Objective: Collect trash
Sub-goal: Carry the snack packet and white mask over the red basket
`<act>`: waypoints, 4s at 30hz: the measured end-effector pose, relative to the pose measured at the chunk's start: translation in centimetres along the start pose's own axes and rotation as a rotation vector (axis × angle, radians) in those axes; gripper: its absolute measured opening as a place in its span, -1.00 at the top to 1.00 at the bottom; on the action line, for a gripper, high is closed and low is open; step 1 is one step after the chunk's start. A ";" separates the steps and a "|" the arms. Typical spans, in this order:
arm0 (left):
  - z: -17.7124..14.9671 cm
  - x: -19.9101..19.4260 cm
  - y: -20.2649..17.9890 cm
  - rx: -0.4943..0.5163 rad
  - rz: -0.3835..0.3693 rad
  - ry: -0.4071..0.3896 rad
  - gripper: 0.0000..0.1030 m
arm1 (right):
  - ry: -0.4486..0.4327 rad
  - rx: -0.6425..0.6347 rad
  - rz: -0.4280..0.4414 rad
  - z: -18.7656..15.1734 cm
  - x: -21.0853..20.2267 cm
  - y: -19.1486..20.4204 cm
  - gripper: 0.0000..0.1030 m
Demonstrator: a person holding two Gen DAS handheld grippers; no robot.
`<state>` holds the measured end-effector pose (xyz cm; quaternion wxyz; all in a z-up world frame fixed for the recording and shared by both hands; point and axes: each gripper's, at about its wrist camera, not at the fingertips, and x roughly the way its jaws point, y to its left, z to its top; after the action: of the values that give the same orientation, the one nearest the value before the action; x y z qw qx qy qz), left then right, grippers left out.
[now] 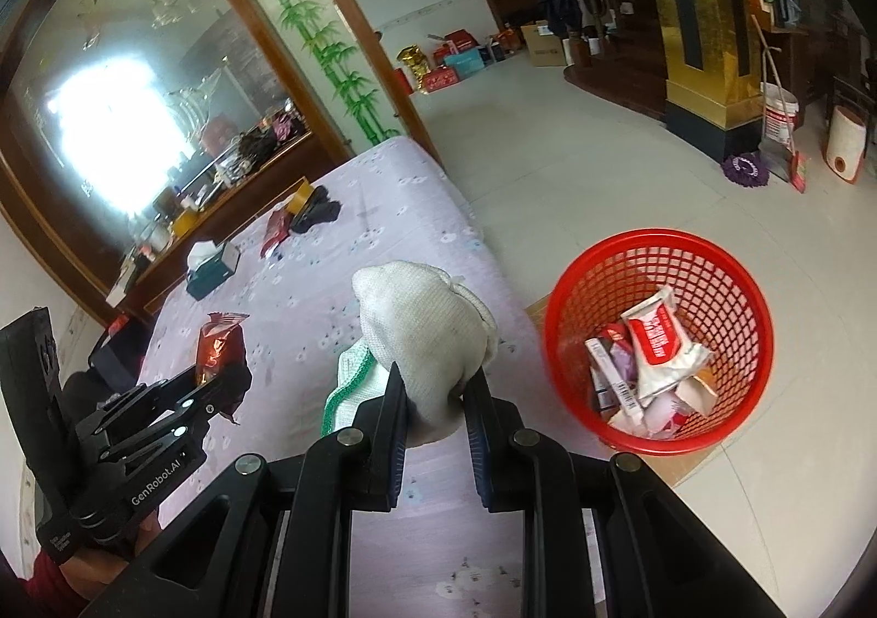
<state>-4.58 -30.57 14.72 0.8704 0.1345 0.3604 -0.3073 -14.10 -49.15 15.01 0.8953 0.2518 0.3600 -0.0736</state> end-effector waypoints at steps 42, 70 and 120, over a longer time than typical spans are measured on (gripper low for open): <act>4.2 3.8 -14.0 0.283 -0.121 -0.033 0.37 | -0.078 0.191 -0.138 0.8 -5.2 -11.4 0.59; 5.1 8.1 -16.3 0.285 -0.159 0.019 0.37 | -0.066 0.223 -0.185 1.6 -5.0 -13.8 0.59; 5.6 12.2 -17.3 0.218 -0.179 0.069 0.37 | 0.042 0.172 -0.214 5.2 1.2 -15.6 0.59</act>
<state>-5.71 -51.90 9.78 0.8068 0.2060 0.3653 -0.4162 -14.96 -65.12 11.18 0.8498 0.2890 0.3959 -0.1940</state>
